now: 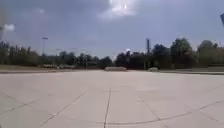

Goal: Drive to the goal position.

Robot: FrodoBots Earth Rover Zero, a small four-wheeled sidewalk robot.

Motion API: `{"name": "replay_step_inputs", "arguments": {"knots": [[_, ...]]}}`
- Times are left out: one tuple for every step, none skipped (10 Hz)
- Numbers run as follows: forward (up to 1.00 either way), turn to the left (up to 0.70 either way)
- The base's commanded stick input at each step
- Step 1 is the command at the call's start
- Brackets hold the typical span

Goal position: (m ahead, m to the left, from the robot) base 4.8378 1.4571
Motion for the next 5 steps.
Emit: {"name": "replay_step_inputs", "arguments": {"knots": [[0.7,0.0],[0.7,0.0],[0.7,0.0],[0.7,0.0],[0.7,0.0]]}}
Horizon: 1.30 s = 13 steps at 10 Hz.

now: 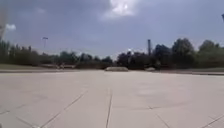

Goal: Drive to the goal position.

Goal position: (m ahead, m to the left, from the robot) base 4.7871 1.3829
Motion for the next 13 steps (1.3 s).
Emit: {"name": "replay_step_inputs", "arguments": {"knots": [[0.7,0.0],[0.7,0.0],[0.7,0.0],[0.7,-0.15],[0.7,-0.34],[0.7,0.0],[0.7,0.0],[0.7,0.0],[0.7,0.0],[0.7,0.0],[0.7,0.0],[0.7,0.0],[0.7,0.0]]}}
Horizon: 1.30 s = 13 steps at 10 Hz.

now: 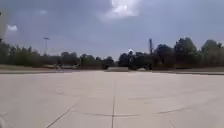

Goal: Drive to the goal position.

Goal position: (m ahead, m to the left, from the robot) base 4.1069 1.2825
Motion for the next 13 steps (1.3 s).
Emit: {"name": "replay_step_inputs", "arguments": {"knots": [[0.7,0.0],[0.7,0.0],[0.7,0.0],[0.7,0.0],[0.7,0.0],[0.7,0.0],[0.7,0.0],[0.7,0.0],[0.7,0.0],[0.7,0.0],[0.7,0.0],[0.7,0.0],[0.7,0.0]]}}
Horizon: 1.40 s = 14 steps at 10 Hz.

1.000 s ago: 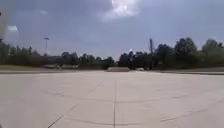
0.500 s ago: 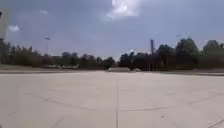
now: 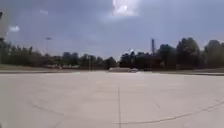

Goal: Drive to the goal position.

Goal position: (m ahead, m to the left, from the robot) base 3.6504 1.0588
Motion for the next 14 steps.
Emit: {"name": "replay_step_inputs", "arguments": {"knots": [[0.7,0.0],[0.7,0.0],[0.7,0.0],[0.7,0.0],[0.7,0.0],[0.7,0.0],[0.7,0.0],[0.7,0.0],[0.7,0.0],[0.7,0.0],[0.7,0.0],[0.7,0.0],[0.7,0.0],[0.7,0.0]]}}
